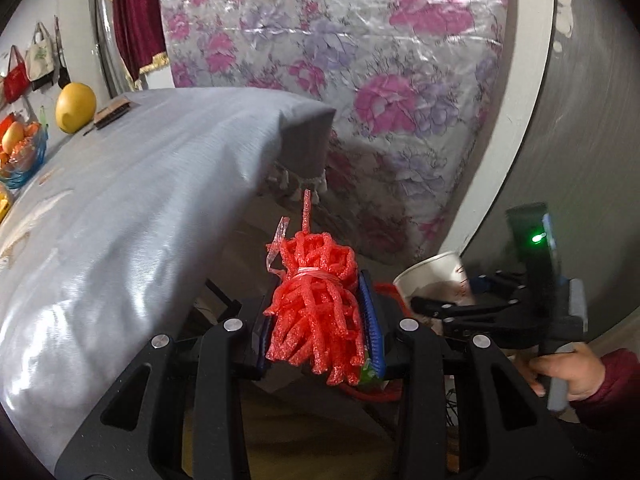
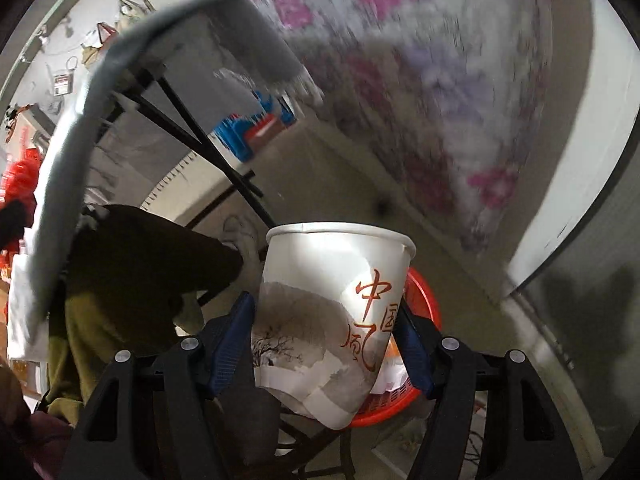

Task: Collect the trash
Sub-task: 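Open the right gripper to drop the cup while the left drops the net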

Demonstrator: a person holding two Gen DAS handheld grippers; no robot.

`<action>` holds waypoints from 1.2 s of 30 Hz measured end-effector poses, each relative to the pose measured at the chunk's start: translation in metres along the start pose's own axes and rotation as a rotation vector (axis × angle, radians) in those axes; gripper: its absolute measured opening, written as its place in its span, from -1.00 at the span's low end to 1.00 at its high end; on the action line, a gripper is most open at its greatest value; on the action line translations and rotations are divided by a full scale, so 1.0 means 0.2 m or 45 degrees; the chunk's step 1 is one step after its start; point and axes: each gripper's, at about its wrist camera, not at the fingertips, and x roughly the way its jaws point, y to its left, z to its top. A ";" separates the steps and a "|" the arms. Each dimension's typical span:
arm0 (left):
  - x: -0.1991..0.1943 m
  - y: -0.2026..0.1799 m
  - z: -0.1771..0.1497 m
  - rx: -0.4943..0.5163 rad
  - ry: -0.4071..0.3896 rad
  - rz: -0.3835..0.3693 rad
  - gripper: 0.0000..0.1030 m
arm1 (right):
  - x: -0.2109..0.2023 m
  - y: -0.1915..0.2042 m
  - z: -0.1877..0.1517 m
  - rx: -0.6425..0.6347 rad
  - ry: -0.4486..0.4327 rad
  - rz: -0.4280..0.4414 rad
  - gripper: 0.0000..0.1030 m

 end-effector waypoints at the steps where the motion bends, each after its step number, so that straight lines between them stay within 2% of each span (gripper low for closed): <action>1: 0.01 -0.01 0.00 0.002 0.005 -0.003 -0.26 | 0.05 -0.01 -0.01 0.001 0.018 0.002 0.32; 3: 0.03 -0.02 0.00 0.013 0.022 -0.012 -0.26 | 0.12 -0.03 -0.02 -0.006 0.046 -0.002 0.33; 5: 0.05 -0.04 0.00 0.026 0.035 -0.018 -0.26 | 0.20 -0.07 -0.03 0.023 0.104 -0.026 0.48; 8: 0.08 -0.07 0.01 0.056 0.045 -0.019 -0.26 | 0.22 -0.15 -0.05 0.133 0.141 0.046 0.48; 10: 0.09 -0.10 0.01 0.070 0.051 -0.029 -0.26 | 0.16 -0.18 -0.03 0.140 0.108 0.031 0.48; 15: 0.13 -0.16 0.02 0.114 0.077 -0.076 -0.26 | -0.14 -0.25 0.09 0.170 -0.085 -0.007 0.56; 18: 0.21 -0.21 0.05 0.131 0.113 -0.143 -0.26 | -0.26 -0.28 0.12 0.197 -0.179 0.002 0.64; 22: 0.33 -0.26 0.05 0.129 0.188 -0.210 -0.26 | -0.33 -0.29 0.14 0.203 -0.229 0.025 0.64; 26: 0.45 -0.29 0.03 0.129 0.266 -0.262 -0.24 | -0.32 -0.28 0.14 0.200 -0.224 0.051 0.64; 27: 0.49 -0.31 0.02 0.133 0.288 -0.271 -0.19 | -0.32 -0.28 0.14 0.198 -0.221 0.054 0.64; 30: 0.57 -0.32 -0.01 0.145 0.317 -0.245 0.25 | -0.33 -0.27 0.14 0.196 -0.219 0.066 0.64; 36: 0.59 -0.28 -0.06 0.126 0.344 -0.175 0.30 | -0.36 -0.23 0.13 0.177 -0.218 0.064 0.64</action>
